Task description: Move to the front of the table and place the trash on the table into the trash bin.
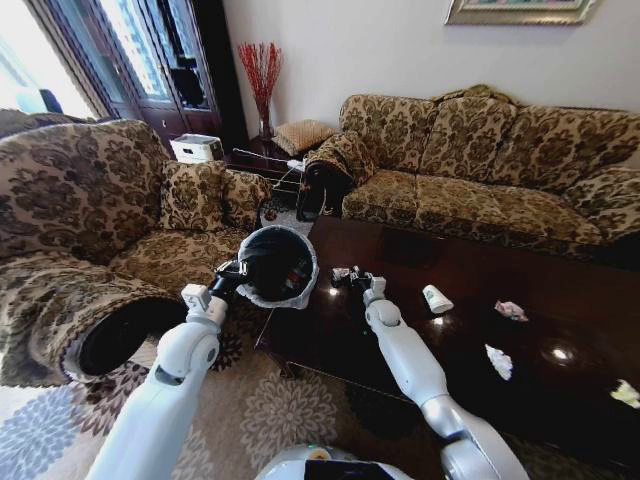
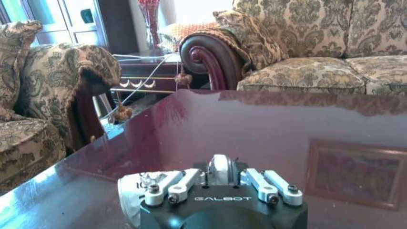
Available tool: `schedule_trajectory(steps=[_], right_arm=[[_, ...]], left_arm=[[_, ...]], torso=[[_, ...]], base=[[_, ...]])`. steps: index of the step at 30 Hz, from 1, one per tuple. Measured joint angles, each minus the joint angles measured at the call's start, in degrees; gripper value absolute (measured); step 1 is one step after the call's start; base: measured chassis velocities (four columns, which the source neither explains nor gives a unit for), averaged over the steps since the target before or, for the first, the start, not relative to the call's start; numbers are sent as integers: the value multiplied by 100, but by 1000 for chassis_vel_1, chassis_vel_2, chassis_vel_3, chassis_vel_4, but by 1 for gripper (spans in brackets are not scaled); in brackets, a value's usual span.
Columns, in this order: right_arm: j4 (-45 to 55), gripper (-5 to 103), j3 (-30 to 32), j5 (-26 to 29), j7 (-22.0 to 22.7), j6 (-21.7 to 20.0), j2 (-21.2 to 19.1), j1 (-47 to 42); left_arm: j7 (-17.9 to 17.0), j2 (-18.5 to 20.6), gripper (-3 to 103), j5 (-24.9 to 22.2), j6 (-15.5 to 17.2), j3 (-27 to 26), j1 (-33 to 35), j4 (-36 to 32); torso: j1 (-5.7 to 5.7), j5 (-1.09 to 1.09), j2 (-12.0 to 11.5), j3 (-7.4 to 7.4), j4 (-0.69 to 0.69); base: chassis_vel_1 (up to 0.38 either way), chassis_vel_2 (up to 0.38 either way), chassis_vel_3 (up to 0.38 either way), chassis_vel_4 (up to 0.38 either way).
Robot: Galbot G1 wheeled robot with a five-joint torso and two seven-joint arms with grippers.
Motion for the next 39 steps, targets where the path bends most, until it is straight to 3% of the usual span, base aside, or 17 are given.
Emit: schedule_trajectory(steps=[4, 13, 18, 23, 27, 30, 34, 39], right_arm=[[32, 9, 19, 0, -9, 0, -22, -40], [218, 9, 55, 46, 26, -8, -115, -129], [1019, 9, 109, 291, 272, -73, -273, -198], [2730, 9, 3, 785, 455, -336, -817, -160], [3805, 9, -74, 1043, 278, -291, -1289, -142], [5077, 9, -337, 1916, 394, -305, -1851, -59], [5838, 9, -902, 2355, 575, -454, -2147, 23], [6102, 9, -1528, 2339, 491, -576, -2374, 17]], left_arm=[[3, -1, 2, -4, 1, -7, 16, -34], [7, 2, 2, -39, 10, -7, 30, -90], [8, 32, 2, -128, 55, -5, 34, -151], [124, 66, 2, -165, 220, 16, 30, -154], [187, 137, 2, -268, 389, 57, -20, -116], [228, 293, 2, -332, 466, 91, -122, -13], [234, 404, 2, -346, 533, 159, -246, 105], [233, 462, 2, -398, 593, 233, -302, 108]], torso=[[0, 1, 0, 0, 0], [1, 1, 0, 2, -1], [2, 2, -1, 3, -1], [1, 0, 0, 1, 1], [1, 0, -1, 1, 0], [0, 1, 0, 1, -3], [0, 0, 0, 1, 0], [0, 0, 0, 1, 1]], base=[[0, 0, 0, 0], [0, 0, 0, 0], [0, 0, 0, 0], [0, 0, 0, 0], [0, 0, 0, 0], [0, 0, 0, 0], [0, 0, 0, 0], [0, 0, 0, 0]])
